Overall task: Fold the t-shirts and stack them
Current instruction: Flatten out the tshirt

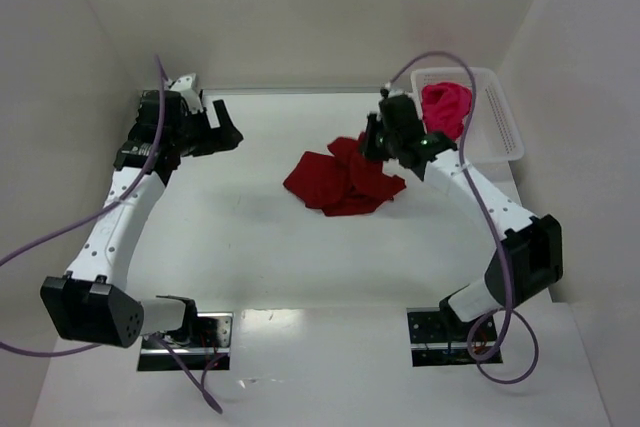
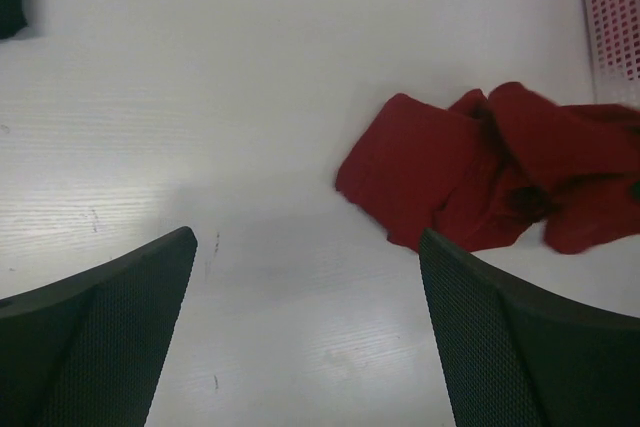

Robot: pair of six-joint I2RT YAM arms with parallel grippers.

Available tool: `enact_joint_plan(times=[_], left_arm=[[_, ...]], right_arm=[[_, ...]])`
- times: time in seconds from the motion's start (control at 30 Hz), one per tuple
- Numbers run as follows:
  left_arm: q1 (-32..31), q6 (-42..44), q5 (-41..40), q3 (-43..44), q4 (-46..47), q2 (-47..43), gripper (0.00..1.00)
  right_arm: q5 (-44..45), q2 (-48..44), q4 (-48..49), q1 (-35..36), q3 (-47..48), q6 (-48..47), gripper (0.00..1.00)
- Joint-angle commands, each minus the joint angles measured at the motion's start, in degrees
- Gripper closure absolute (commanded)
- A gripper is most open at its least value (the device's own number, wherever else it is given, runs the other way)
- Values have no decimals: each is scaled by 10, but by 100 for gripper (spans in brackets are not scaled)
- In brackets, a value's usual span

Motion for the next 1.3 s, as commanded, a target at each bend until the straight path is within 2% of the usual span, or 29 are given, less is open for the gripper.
enact_joint_plan(times=[0.0, 0.03, 0.07, 0.17, 0.2, 0.23, 0.27, 0.37, 0.53, 0.67, 0.83, 0.93, 1.1, 1.27], left_arm=[[0, 8, 53, 7, 5, 34, 0], [0, 13, 53, 1, 5, 34, 0], [0, 13, 70, 1, 5, 41, 0], [0, 49, 103, -10, -1, 56, 0], [0, 57, 128, -10, -1, 65, 0], [0, 71, 142, -5, -9, 80, 0], [0, 71, 168, -5, -15, 95, 0], [-26, 110, 256, 0, -15, 130, 0], [-77, 133, 196, 19, -19, 192, 0], [-113, 145, 220, 40, -24, 252, 0], [-142, 145, 201, 70, -7, 300, 0], [-147, 153, 162, 81, 15, 311, 0], [-141, 139, 155, 133, 23, 385, 2], [-104, 93, 155, 116, 53, 406, 2]], right_arm=[[40, -8, 27, 3, -139, 14, 78], [46, -8, 27, 3, -139, 14, 70], [57, -8, 18, 3, -139, 14, 56], [98, -26, -2, 3, -119, -3, 34], [106, -32, -15, -3, -112, -3, 12], [106, -43, -30, -11, -93, -8, 8], [97, -52, -38, -11, -76, -8, 0], [49, -83, -30, -17, -74, -8, 0], [-3, -80, 23, -17, -140, -8, 0], [-15, -28, 30, -17, -146, -8, 0], [7, -23, 47, -17, -152, -2, 1], [-5, -28, 59, -17, -162, -2, 3], [-12, -22, 59, -17, -162, -2, 3], [-12, -17, 54, -17, -156, -2, 3]])
